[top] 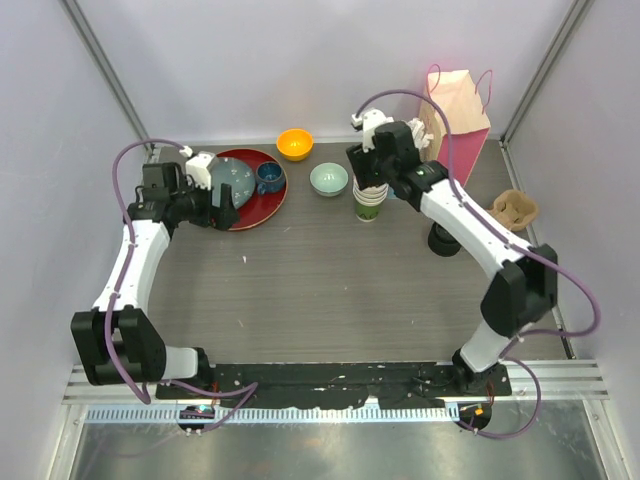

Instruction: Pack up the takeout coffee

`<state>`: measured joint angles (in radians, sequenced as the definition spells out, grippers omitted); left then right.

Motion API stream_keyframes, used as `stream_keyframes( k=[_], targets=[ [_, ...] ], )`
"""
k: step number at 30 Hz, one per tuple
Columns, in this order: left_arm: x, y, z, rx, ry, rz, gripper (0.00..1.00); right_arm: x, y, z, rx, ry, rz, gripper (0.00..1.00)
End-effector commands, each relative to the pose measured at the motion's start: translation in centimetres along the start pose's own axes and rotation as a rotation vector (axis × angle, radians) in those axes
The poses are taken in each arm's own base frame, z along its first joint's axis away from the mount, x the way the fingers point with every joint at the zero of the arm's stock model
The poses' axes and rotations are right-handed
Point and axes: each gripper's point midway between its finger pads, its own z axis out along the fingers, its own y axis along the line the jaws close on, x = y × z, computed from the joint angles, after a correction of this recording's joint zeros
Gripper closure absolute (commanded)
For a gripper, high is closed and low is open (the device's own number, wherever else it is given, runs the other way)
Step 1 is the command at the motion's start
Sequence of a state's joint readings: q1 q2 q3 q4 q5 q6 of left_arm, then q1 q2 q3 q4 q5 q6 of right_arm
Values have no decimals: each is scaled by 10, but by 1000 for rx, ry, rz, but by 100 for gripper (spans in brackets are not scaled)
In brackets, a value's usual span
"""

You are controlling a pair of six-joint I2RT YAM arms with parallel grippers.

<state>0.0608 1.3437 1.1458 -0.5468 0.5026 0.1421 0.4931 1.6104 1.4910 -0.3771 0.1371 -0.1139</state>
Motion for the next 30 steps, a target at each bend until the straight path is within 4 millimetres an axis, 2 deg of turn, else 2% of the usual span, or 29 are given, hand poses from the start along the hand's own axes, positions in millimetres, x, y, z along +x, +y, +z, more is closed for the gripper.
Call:
stream_keyframes(
  k=[1,7,11,21,30],
  targets=[
    [1,-8,-7,38,30,2,11,-11,9,15,-55,76,-100,39],
    [2,-10,-6,45,31,5,11,-1,14,44,-69,179,-120,49],
    [3,-11,-4,51,37,-4,11,8,15,53,-60,205,-112,55],
    [3,-12,-1,60,39,-3,12,28,20,65,-78,257,-107,65],
    [5,-12,1,65,46,-5,12,31,29,68,-116,267,-106,63]
  ],
)
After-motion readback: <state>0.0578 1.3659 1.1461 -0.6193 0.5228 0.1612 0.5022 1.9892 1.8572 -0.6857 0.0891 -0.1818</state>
